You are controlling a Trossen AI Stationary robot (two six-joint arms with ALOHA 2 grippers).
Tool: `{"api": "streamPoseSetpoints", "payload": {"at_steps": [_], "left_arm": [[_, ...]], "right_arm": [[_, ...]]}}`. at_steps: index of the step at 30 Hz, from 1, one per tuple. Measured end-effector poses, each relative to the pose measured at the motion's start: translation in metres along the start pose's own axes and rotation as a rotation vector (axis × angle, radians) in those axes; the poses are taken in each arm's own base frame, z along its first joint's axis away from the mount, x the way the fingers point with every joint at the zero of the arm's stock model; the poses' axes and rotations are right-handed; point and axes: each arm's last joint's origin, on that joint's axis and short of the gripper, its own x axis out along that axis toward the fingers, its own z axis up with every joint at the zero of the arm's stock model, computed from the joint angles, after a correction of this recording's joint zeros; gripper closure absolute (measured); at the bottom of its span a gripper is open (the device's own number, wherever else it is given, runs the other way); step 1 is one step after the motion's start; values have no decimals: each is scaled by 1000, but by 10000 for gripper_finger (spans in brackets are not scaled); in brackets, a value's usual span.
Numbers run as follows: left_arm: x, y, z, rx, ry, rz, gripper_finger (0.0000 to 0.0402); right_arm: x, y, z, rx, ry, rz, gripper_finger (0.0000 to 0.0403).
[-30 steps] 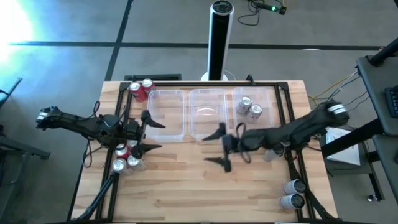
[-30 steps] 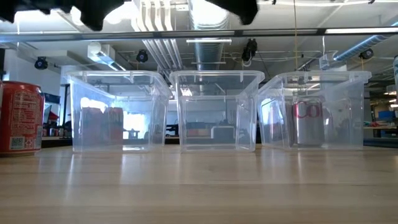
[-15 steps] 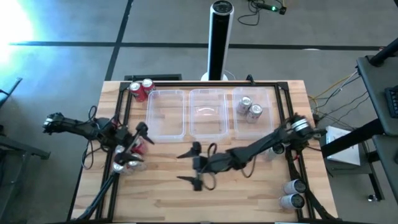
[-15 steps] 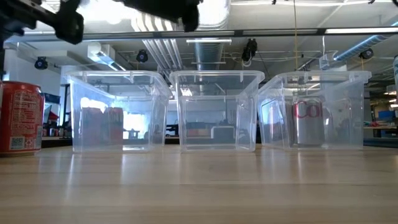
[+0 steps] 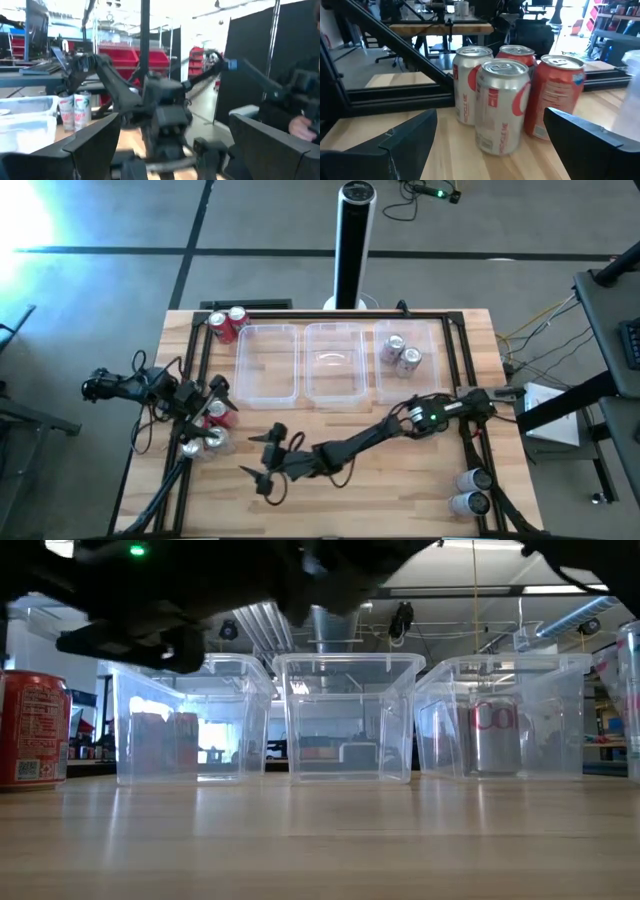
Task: Sort soda cans
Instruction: Put the right red-silver soda can into the right transparent bin
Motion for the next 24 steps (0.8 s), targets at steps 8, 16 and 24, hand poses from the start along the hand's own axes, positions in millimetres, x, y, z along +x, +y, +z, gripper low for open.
{"api": "streamPoseSetpoints", "payload": {"at_steps": [8,16,24], "left_arm": [[2,1,-1,-74,25,9,44],[5,2,-3,-81,51,13,44],[9,4,-6,-91,85,30,44]], "right_arm": [[9,10,18,-75,107,2,42],[1,21,33,-128,116,26,42],[-8,23,49,-170,147,32,42]]}}
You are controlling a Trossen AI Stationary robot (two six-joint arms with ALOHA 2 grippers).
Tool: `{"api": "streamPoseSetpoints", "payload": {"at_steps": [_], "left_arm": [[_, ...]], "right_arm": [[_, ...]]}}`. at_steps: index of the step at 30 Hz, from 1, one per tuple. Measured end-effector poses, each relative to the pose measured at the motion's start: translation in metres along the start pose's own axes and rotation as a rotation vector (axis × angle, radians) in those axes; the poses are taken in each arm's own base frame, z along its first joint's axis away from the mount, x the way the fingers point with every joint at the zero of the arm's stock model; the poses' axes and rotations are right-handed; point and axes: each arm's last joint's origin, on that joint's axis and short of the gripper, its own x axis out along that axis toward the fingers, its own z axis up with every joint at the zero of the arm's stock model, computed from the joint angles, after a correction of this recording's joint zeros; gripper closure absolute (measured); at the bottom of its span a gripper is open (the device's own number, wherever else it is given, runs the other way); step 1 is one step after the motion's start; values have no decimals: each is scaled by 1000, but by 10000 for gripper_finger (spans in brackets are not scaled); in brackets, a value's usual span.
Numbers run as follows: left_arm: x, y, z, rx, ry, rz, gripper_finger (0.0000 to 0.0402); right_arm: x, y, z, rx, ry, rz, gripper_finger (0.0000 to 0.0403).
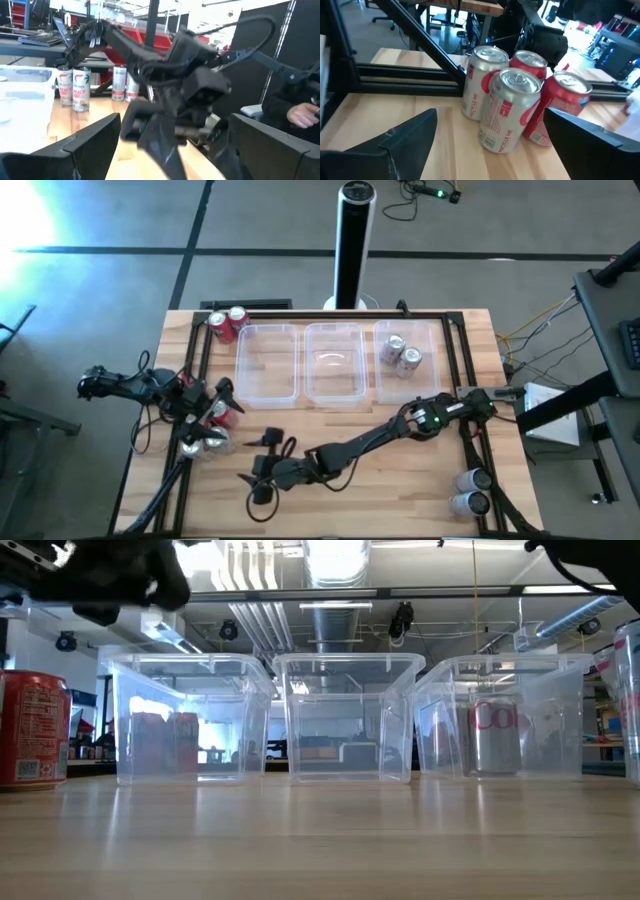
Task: Sort soda cans
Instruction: Put the right red-silver soda can into the right transparent bin
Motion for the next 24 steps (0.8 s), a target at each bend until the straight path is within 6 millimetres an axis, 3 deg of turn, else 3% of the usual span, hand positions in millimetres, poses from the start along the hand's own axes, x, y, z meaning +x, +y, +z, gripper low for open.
{"api": "streamPoseSetpoints", "payload": {"at_steps": [12,24], "left_arm": [[6,2,-4,-14,52,9,44],[11,4,-9,-28,103,18,44]], "right_arm": [[-39,-18,29,-81,121,14,42],[-114,-49,31,19,98,-25,42]]}}
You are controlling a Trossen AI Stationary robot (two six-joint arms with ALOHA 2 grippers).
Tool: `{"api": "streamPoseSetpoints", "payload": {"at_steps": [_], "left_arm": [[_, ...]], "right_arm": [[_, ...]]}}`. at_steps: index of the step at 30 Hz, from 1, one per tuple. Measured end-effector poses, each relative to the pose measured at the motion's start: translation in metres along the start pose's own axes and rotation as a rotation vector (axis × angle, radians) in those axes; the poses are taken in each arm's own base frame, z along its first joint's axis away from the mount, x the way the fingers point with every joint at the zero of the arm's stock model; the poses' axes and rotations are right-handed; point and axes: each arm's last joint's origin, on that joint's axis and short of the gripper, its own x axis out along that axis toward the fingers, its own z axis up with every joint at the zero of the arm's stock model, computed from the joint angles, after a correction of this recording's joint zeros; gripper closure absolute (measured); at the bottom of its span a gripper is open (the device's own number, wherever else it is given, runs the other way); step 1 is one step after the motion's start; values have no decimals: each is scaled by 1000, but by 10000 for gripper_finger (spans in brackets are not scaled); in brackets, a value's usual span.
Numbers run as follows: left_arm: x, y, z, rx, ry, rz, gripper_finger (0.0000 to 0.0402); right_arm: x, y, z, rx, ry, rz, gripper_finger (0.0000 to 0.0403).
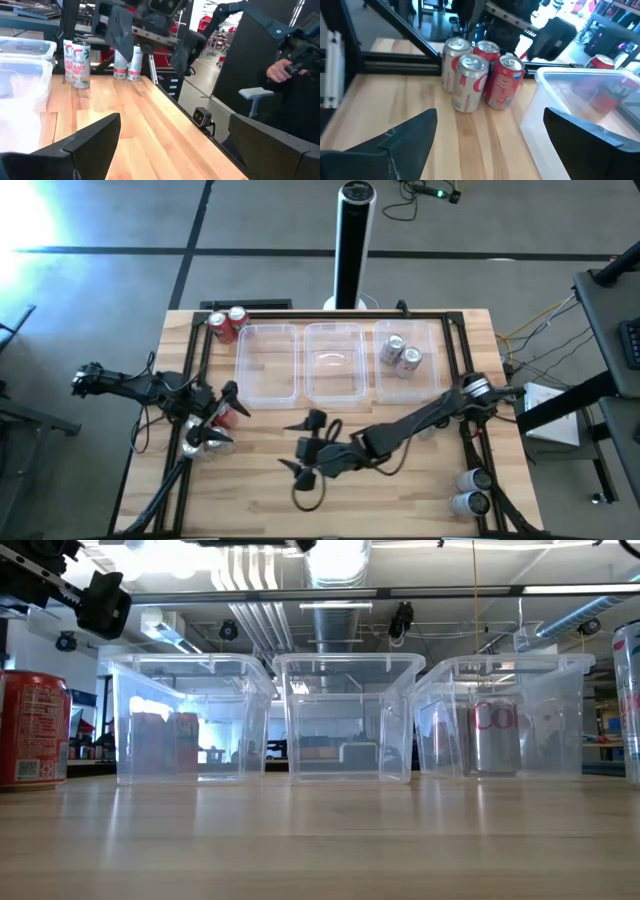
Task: Sort soda cans
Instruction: Put the right red-silver soda can into the right transparent bin
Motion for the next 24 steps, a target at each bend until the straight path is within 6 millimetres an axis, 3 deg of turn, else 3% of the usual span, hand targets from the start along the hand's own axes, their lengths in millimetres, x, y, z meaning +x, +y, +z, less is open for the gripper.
{"api": "streamPoseSetpoints", "payload": {"at_steps": [5,12,17,24], "left_arm": [[2,1,-2,-5,19,3,44],[4,2,-3,-11,42,7,44],[6,2,-5,-15,57,10,44],[8,3,-6,-21,78,13,44]], "right_arm": [[-20,-5,-14,20,29,20,42],[-28,-8,-21,19,43,22,42],[-34,0,-22,-28,42,44,42],[-59,17,-12,-102,1,105,42]]}}
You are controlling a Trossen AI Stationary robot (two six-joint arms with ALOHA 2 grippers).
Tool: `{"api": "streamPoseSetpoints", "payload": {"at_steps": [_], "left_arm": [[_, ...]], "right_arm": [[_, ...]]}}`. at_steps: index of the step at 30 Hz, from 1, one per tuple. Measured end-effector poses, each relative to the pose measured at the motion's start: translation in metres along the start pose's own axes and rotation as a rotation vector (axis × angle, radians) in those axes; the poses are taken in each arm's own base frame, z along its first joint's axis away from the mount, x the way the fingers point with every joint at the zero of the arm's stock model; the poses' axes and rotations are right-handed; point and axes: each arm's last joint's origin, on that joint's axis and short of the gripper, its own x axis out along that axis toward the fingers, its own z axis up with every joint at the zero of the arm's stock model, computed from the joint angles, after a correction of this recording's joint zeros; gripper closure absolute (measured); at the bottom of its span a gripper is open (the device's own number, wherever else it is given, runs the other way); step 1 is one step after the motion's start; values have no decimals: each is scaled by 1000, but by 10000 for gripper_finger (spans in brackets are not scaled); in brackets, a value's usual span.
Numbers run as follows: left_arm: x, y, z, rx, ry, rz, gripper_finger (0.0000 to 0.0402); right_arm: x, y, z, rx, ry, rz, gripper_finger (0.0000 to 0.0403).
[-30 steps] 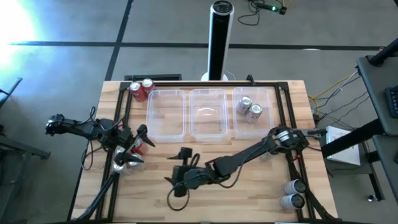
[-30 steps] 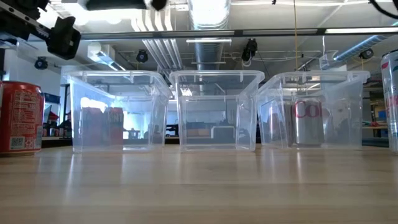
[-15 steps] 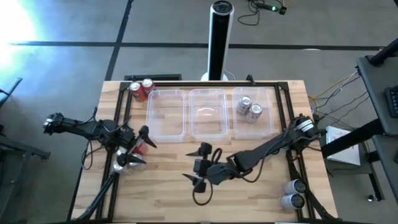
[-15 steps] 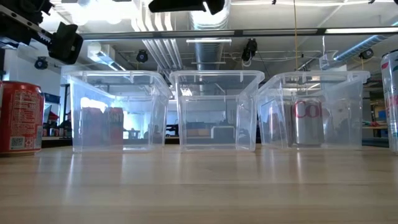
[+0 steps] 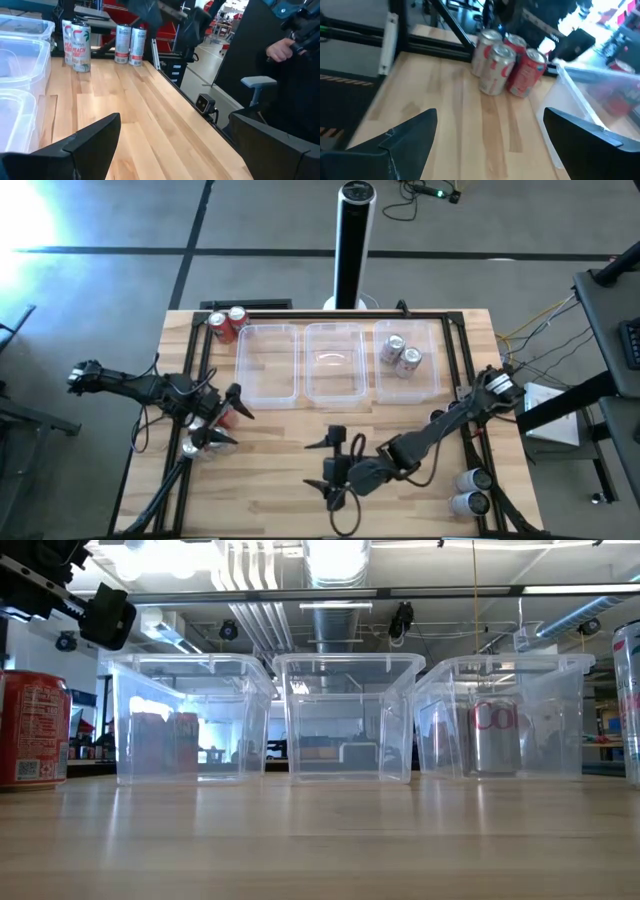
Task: Sort soda cans
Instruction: Put the right red-silver soda can into the right transparent bin
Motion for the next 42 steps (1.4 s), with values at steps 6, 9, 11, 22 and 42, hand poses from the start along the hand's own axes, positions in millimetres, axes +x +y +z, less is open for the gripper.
{"api": "streamPoseSetpoints", "payload": {"at_steps": [6,9,11,22,42], "left_arm": [[2,1,-1,-5,18,3,44],[3,1,-1,2,14,18,44],[4,3,-1,3,8,49,44],[11,2,21,-184,-214,27,44],[24,-52,136,-1,-65,-322,60]], "right_arm": [[-13,-4,11,-1,-25,7,42],[-20,-8,17,33,-28,9,42],[-24,-10,19,55,-32,10,42],[-27,-9,20,171,-25,15,42],[-61,-9,71,114,-119,-15,42]]}}
